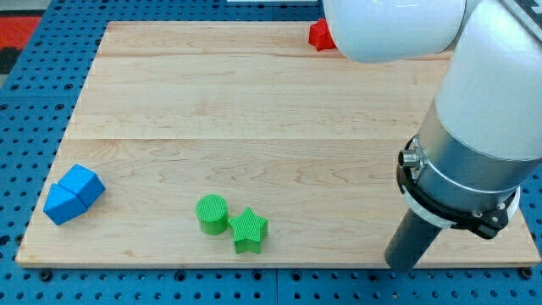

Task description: Move the green blocks towards top left

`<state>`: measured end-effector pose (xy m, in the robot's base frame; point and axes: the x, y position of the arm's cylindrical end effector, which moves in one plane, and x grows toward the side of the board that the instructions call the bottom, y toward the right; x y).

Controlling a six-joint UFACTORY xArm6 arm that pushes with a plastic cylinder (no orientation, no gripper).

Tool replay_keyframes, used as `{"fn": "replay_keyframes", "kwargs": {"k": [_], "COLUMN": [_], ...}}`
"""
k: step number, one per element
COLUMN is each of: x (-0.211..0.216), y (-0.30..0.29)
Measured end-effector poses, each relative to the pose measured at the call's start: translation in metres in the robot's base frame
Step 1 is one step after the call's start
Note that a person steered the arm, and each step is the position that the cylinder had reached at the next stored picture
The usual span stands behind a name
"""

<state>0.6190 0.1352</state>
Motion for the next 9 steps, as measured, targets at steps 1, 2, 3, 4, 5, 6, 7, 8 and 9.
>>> {"fn": "replay_keyframes", "kwargs": {"k": [1, 2, 3, 4, 5, 6, 7, 8, 9], "x": [-0.001, 0.0, -0.001, 0.0, -0.001, -0.001, -0.015, -0.025, -0.036], "y": [-0.009, -0.017, -0.028, -0.037, -0.056, -0.092, -0.149, -0.189, -0.217]}}
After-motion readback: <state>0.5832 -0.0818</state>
